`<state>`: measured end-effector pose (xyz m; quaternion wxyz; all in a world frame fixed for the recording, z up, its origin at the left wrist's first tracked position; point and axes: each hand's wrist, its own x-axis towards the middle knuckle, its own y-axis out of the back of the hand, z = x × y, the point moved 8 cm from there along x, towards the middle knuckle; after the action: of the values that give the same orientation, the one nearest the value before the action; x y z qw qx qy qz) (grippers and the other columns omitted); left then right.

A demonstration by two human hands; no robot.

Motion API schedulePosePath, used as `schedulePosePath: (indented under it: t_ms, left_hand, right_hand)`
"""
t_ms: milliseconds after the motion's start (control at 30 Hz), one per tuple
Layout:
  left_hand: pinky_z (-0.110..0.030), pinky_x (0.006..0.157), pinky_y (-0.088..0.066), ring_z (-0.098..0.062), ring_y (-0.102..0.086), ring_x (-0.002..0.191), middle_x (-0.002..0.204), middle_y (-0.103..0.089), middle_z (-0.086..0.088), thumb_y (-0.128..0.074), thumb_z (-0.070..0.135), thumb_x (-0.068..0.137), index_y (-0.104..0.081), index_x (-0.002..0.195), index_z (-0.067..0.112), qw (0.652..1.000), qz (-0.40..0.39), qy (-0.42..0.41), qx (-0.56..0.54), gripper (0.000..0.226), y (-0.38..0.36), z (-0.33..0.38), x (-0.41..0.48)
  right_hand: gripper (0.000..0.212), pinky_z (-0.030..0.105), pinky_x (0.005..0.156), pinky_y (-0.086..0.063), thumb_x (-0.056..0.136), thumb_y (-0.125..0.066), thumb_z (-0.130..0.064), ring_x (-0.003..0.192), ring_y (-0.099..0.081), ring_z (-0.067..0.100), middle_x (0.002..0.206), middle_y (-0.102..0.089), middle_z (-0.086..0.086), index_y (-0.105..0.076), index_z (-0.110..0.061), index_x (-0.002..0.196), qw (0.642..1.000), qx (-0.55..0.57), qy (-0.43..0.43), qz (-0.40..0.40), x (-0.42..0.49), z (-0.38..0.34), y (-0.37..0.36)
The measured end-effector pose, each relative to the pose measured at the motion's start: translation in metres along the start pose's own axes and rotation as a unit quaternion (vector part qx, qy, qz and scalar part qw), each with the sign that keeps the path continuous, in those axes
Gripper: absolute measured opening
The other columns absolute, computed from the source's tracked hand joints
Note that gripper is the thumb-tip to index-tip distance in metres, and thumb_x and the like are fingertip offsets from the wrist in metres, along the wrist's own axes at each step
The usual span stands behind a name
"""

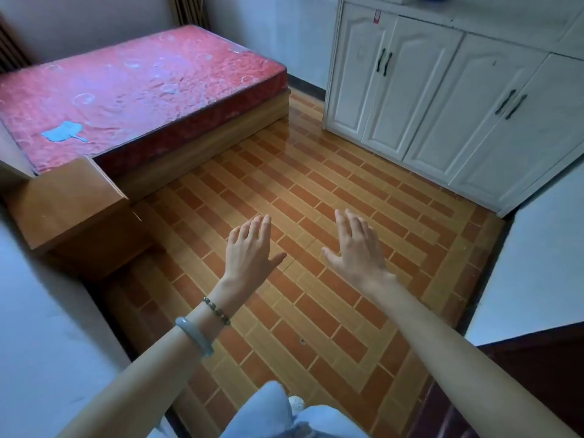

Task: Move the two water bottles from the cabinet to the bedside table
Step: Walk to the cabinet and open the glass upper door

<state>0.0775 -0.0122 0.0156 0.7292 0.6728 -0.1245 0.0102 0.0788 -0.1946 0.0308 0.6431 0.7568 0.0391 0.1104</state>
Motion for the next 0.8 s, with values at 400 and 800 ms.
schedulePosePath:
  t_ms: [400,800]
  left_hand:
    - [-0.044,0.1,-0.037,-0.033,-0.046,0.123,0.136,-0.048,-0.016,-0.067,0.055,0.072,-0.035,0.137,0.006,1.0,0.017,-0.003,-0.009,0.087,-0.015,0.013,0.093]
    - [-0.046,0.098,-0.04,-0.034,-0.049,0.12,0.134,-0.05,-0.017,-0.07,0.054,0.069,-0.038,0.135,0.004,0.998,0.028,-0.039,-0.032,0.088,-0.037,0.006,0.299]
  right_hand:
    - [0.081,0.045,0.105,-0.033,0.08,-0.065,-0.042,0.13,-0.034,0.034,0.142,-0.037,0.022,-0.027,-0.004,0.141,0.999,0.018,-0.015,0.036,0.075,0.051,0.004]
    - [0.08,0.042,0.105,-0.031,0.081,-0.063,-0.045,0.13,-0.034,0.032,0.143,-0.038,0.019,-0.028,-0.007,0.141,0.997,0.003,-0.038,0.061,0.262,0.108,0.012]
